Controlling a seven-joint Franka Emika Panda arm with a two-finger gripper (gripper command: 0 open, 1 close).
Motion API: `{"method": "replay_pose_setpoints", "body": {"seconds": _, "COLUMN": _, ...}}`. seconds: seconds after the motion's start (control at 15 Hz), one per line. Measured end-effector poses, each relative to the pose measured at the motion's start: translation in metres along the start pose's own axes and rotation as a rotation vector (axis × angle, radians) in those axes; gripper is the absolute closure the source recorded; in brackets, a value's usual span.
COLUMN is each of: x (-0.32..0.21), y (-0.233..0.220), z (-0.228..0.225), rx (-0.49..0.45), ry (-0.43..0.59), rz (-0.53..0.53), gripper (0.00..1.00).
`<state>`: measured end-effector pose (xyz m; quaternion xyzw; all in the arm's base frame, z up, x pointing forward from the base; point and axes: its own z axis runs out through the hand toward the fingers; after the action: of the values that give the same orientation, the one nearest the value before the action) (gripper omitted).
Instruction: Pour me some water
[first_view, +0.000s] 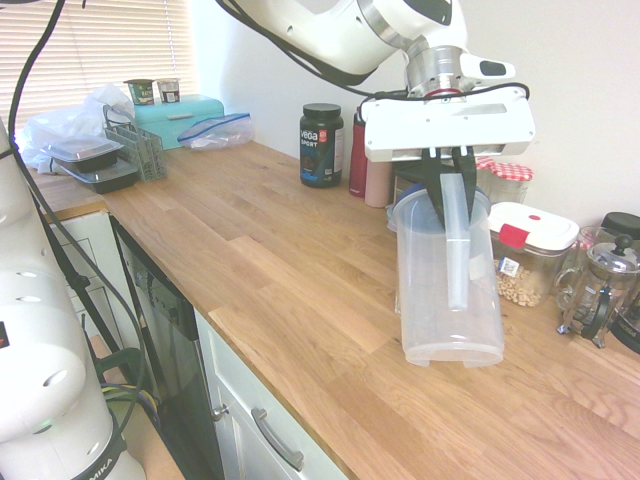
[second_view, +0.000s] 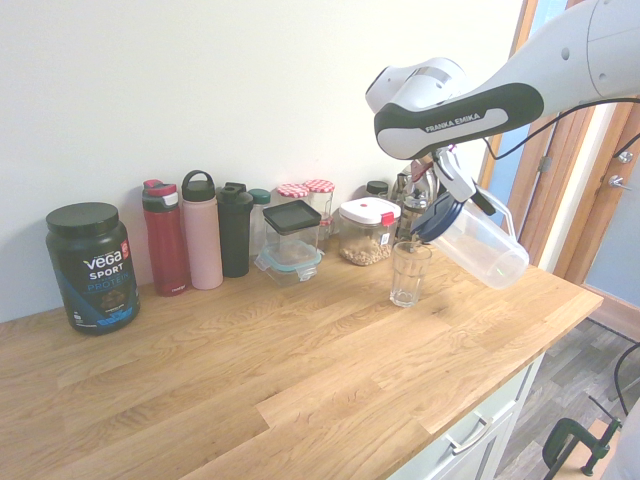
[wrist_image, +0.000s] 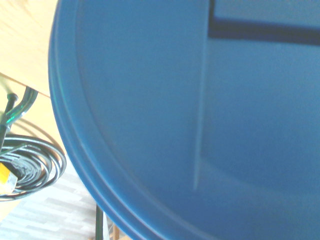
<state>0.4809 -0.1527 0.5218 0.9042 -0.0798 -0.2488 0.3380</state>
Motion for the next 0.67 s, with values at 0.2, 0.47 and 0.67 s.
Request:
{"method": "replay_pose_setpoints", "body": {"seconds": 0.2, "x": 0.000, "y": 0.001, "z": 0.001, "rx": -0.008, "ry": -0.007, "rz": 0.000, "gripper": 1.00}}
{"method": "replay_pose_setpoints", "body": {"seconds": 0.47, "x": -0.001, "y": 0.005, "z": 0.004, "rx": -0.005, "ry": -0.016, "rz": 0.003, "gripper": 1.00}}
{"method": "replay_pose_setpoints", "body": {"seconds": 0.67, "x": -0.020, "y": 0.023, "z": 0.000, "rx": 0.102, "ry": 0.035, "rz": -0.005, "gripper": 1.00}}
